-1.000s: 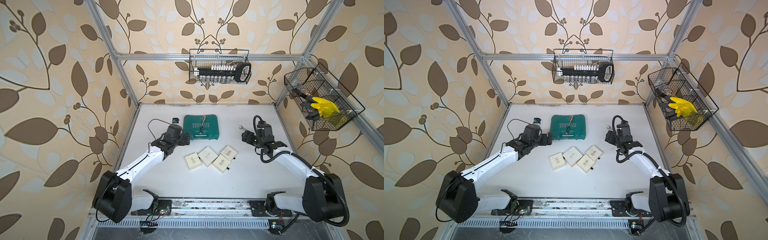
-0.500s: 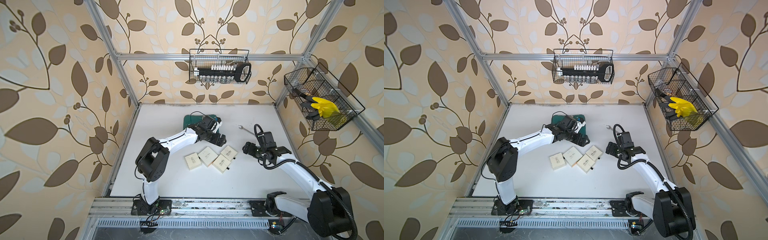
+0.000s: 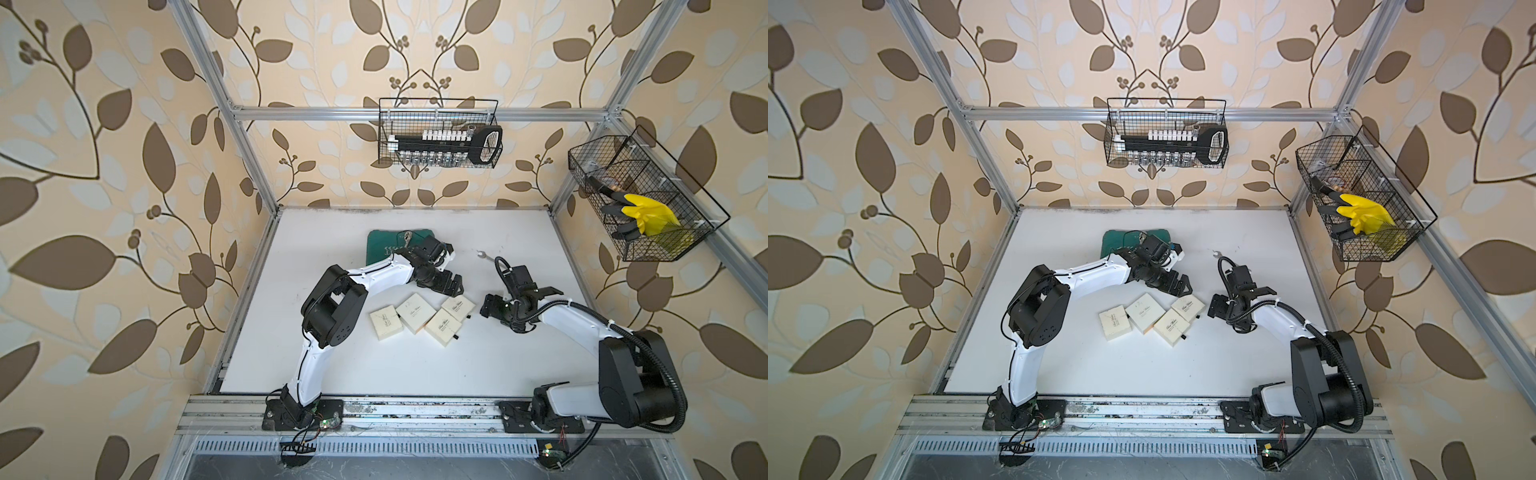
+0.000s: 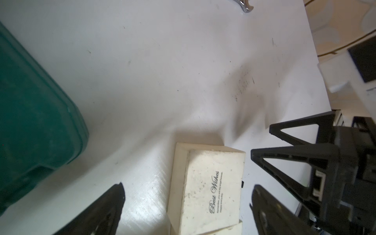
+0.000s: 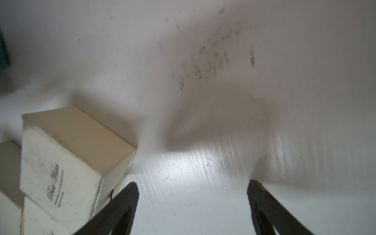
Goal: Take out the earrings from the drawer-style jewelry box
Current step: Adjust the jewelry box at the center of the board.
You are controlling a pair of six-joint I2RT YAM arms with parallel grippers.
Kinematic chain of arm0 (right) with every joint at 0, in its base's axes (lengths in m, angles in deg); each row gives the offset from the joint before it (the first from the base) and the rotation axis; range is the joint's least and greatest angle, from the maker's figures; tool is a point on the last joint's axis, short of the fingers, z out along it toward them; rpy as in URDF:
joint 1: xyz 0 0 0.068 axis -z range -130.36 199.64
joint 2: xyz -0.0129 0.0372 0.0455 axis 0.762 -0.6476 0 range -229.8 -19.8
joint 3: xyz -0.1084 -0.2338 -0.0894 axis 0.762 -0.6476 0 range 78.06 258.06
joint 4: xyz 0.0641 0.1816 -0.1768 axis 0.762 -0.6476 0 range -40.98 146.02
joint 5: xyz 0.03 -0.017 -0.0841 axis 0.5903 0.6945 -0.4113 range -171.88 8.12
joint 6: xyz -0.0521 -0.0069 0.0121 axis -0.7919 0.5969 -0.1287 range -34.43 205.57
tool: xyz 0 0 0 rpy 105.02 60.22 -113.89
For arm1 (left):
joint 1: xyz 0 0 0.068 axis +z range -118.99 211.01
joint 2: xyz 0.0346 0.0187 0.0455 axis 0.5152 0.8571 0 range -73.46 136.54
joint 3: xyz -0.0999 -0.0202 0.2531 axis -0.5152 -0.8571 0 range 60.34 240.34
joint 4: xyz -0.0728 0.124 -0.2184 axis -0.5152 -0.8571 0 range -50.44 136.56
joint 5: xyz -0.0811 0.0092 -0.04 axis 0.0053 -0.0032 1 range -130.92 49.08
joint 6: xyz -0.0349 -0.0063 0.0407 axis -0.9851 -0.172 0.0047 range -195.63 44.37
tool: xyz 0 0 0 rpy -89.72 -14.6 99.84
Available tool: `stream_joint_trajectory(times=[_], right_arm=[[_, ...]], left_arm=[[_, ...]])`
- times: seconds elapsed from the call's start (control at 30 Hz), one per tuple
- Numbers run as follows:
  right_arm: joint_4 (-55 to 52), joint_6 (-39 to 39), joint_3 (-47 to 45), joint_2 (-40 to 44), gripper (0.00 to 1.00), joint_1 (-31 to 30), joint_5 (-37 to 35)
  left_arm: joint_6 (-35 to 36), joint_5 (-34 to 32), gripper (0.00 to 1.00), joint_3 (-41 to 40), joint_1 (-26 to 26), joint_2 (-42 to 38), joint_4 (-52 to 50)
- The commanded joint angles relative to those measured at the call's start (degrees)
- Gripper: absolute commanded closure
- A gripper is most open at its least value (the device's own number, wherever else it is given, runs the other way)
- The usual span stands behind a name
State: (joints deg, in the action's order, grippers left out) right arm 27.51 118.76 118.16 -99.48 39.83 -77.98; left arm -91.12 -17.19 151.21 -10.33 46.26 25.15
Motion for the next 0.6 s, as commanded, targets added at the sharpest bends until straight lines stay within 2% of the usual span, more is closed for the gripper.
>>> stream_joint_trajectory(times=[0.0, 0.43, 0.57], right_arm=[[1.2, -0.1, 1.7, -1.3, 0.14, -0.4, 2.6], [8.1, -1.0, 5.7, -9.5, 0.14, -0.5, 12.5], [6.6, -1.7, 7.3, -9.1, 0.15, -0.5, 10.6]], left_arm=[[-1.7, 3.7, 0.01, -0.4, -0.6, 0.5, 0.3], [-2.4, 5.3, 0.01, -1.9, -0.6, 1.1, -1.4], [-2.4, 4.1, 0.01, -1.7, -0.6, 1.1, -2.0]])
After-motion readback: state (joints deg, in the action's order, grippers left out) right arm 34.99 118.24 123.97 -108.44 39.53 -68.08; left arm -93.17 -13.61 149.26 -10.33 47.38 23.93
